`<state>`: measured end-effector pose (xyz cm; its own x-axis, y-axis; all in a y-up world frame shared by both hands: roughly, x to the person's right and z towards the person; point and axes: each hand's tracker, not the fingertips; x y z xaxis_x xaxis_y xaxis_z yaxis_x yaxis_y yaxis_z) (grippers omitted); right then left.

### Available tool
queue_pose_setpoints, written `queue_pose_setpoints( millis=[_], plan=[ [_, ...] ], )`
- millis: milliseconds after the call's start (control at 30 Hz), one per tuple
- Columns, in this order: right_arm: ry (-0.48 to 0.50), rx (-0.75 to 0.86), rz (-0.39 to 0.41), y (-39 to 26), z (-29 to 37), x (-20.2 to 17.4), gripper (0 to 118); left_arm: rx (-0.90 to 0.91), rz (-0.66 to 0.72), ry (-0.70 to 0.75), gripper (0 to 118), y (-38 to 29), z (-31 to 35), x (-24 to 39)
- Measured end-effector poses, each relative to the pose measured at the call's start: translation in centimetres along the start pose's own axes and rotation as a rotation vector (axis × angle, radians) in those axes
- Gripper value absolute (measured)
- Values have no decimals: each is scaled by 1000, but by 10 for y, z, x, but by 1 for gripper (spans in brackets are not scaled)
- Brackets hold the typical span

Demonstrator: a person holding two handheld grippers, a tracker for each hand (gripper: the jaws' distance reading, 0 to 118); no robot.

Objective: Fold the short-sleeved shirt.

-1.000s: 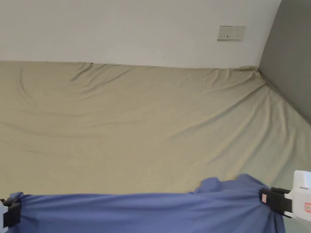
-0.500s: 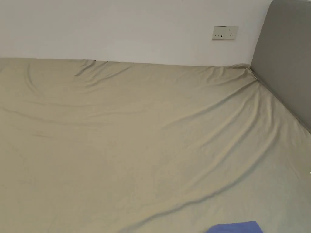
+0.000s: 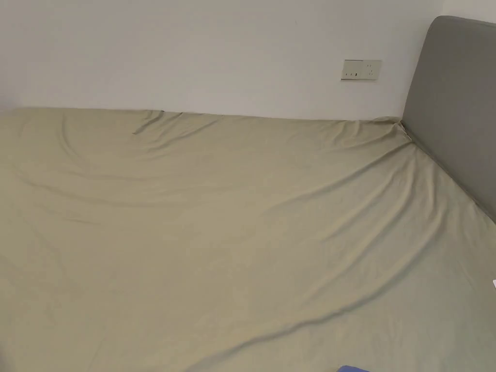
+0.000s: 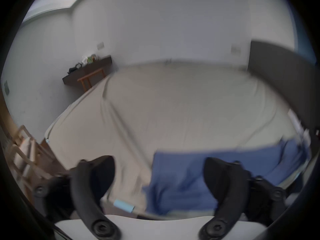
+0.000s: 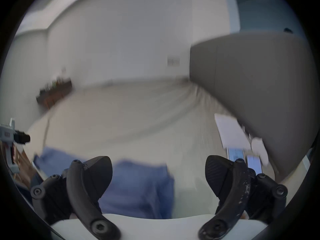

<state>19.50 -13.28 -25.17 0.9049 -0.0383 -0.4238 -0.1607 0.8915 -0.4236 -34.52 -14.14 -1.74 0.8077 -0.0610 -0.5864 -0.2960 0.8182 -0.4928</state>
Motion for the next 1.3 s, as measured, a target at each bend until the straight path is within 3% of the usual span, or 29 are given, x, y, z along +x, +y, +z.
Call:
queue_pose_setpoints(
  millis=[133,200,267,333,400,533,567,600,667,733,800,1033,1067,1133,1233,1300],
  plan=[
    [46,272,-47,41,13,-21,111,298,88,-105,116,39,34,20],
    [109,331,-45,53,14,-37,103,371,104,-171,110,49,43,29],
    [157,358,-47,59,11,-53,60,395,133,-262,65,53,41,32],
    [146,360,-36,61,7,-73,3,316,168,-297,2,58,32,35],
    [154,353,3,62,5,-86,2,270,226,-341,0,56,20,29],
    [226,330,6,61,3,-100,2,149,393,-498,0,41,-3,-10],
    [219,326,17,61,3,-103,2,91,401,-509,0,36,-13,-23],
    [212,319,29,60,2,-105,2,4,419,-530,9,31,-27,-38],
    [217,296,28,58,-1,-106,2,-153,487,-541,67,12,-53,-68],
    [223,272,14,57,-4,-106,2,-262,547,-515,113,-10,-76,-94],
    [218,252,6,55,-5,-107,2,-293,604,-462,117,-29,-79,-105],
    [200,193,-7,50,-9,-112,2,-496,852,-514,116,-93,-139,-148],
    [198,188,-3,50,-10,-113,2,-528,861,-527,116,-84,-120,-116],
    [201,184,0,51,-9,-114,2,-422,816,-605,115,-73,-112,-104],
    [211,181,-2,53,-11,-117,2,-552,851,-737,111,-86,-129,-88],
    [213,182,5,54,-11,-120,2,-551,808,-749,112,-82,-132,-70]
  ],
)
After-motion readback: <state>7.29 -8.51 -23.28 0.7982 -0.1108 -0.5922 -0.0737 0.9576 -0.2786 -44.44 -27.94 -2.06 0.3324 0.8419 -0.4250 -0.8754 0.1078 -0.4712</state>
